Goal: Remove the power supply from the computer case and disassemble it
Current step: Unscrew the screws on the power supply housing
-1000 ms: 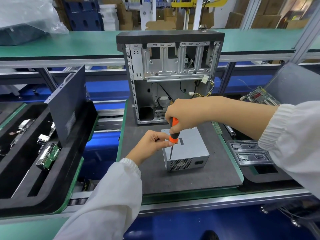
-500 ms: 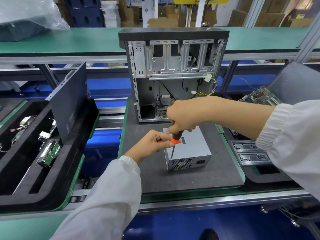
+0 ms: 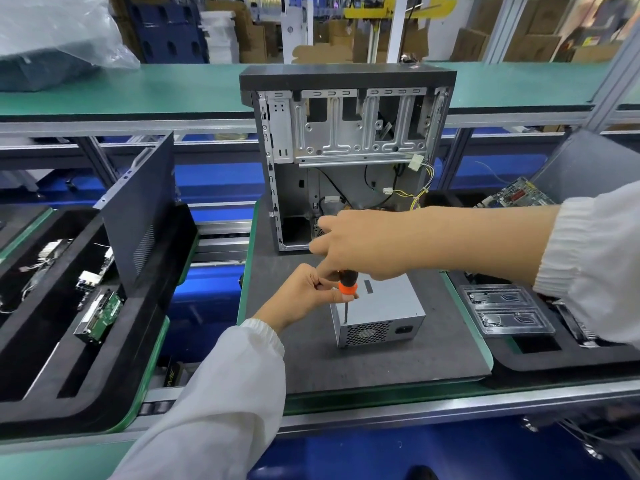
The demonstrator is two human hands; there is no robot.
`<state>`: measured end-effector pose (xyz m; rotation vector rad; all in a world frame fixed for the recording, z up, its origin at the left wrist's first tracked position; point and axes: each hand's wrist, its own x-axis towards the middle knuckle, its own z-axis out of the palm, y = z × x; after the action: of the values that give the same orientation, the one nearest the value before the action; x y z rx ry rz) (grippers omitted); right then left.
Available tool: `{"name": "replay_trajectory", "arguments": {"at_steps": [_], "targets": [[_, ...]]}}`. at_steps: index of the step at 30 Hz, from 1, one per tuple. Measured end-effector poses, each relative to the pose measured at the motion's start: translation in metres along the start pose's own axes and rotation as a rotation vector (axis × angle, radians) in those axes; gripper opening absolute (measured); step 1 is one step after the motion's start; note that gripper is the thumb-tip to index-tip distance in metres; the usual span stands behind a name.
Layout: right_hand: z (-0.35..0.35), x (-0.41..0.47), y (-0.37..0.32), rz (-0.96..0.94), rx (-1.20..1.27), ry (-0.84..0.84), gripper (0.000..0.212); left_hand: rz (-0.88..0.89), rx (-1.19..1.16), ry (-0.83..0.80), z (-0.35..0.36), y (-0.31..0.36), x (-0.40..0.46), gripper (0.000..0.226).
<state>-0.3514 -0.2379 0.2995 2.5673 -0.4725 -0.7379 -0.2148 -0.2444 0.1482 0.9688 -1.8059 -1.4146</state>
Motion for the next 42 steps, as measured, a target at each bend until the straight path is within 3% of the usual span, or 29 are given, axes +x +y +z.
{"name": "replay_trajectory", "arguments": {"at_steps": [2,6,8,11,13,15,17,20,22,24,26,29,33,36,38,40,42], "targets": [[-0.002,-0.007,0.006,0.109,0.210,-0.113,0.037,0.024,0.020,0.014,0.003,-0.001,0.003,0.003],[-0.007,-0.007,0.023,0.509,0.571,-0.395,0.069,0.043,0.052,0.050,0.007,0.002,0.008,0.006],[-0.003,-0.003,0.023,0.467,0.609,-0.419,0.065,0.054,0.062,0.042,0.008,0.000,0.009,0.007],[-0.001,-0.004,0.019,0.314,0.413,-0.284,0.040,0.012,-0.003,-0.029,0.004,-0.002,0.009,0.002],[0.002,-0.006,0.015,0.229,0.296,-0.217,0.023,-0.028,-0.057,-0.092,-0.001,-0.007,0.009,0.017],[0.006,-0.006,0.012,0.136,0.165,-0.101,0.033,-0.049,-0.036,-0.116,-0.002,-0.009,0.007,0.016],[0.008,-0.008,0.013,0.087,0.196,-0.033,0.043,-0.030,-0.034,-0.102,0.001,-0.007,0.005,0.012],[0.005,-0.014,0.017,0.268,0.517,-0.100,0.053,0.024,-0.097,-0.054,0.006,-0.006,0.006,0.018],[0.005,-0.010,0.015,0.413,0.452,-0.120,0.058,0.015,-0.091,-0.013,0.008,-0.005,0.008,0.016],[0.006,-0.003,0.013,0.425,0.305,-0.114,0.061,-0.014,-0.076,-0.011,0.008,-0.005,0.008,0.008],[0.006,-0.001,0.012,0.369,0.314,-0.112,0.047,-0.036,-0.095,-0.047,0.005,-0.009,0.007,0.008],[0.005,-0.006,0.016,0.221,0.401,-0.122,0.008,-0.041,-0.118,-0.078,0.001,-0.013,0.006,0.015],[0.002,-0.016,0.019,0.178,0.496,-0.110,0.033,0.010,-0.087,-0.040,0.004,-0.012,0.008,0.009],[-0.004,-0.018,0.021,0.405,0.687,-0.173,0.063,0.024,-0.090,-0.009,0.004,-0.012,0.009,0.010],[-0.005,-0.013,0.016,0.529,0.626,-0.208,0.066,0.015,-0.069,-0.017,0.002,-0.011,0.010,0.009],[0.000,-0.007,0.016,0.482,0.440,-0.140,0.054,-0.007,-0.059,-0.037,0.000,-0.012,0.011,0.008],[-0.001,-0.007,0.017,0.338,0.502,-0.096,0.021,-0.035,-0.048,-0.049,-0.002,-0.012,0.011,0.008]]}}
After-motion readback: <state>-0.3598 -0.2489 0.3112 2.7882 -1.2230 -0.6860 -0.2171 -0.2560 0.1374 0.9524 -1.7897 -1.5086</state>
